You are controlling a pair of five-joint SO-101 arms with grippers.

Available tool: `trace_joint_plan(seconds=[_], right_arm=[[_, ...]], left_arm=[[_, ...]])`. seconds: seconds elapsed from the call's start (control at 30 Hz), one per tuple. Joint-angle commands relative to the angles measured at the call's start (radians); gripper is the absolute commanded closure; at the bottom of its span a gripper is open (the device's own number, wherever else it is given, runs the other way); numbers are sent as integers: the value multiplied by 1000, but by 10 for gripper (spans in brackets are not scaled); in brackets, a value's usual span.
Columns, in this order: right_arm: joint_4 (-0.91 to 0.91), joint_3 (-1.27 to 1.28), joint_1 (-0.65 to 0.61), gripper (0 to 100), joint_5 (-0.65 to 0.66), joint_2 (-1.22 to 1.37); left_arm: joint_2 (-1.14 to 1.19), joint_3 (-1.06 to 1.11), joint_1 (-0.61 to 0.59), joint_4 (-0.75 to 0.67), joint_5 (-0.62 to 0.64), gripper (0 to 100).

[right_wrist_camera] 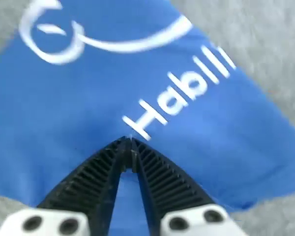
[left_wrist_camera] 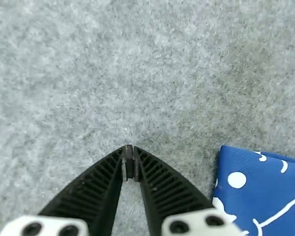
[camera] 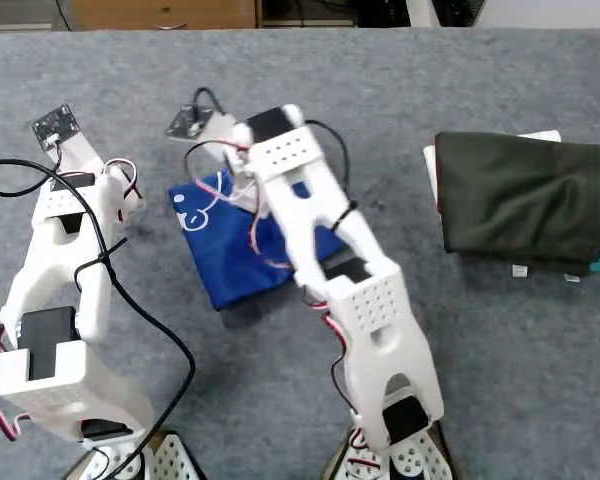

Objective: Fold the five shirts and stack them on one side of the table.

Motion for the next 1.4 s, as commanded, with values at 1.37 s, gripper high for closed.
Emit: trace_joint_plan(seconds=[1.37], right_arm=[[-40, 332, 101, 995, -31, -183]], left_arm=[[-45, -12, -15, -11, -8, 982]])
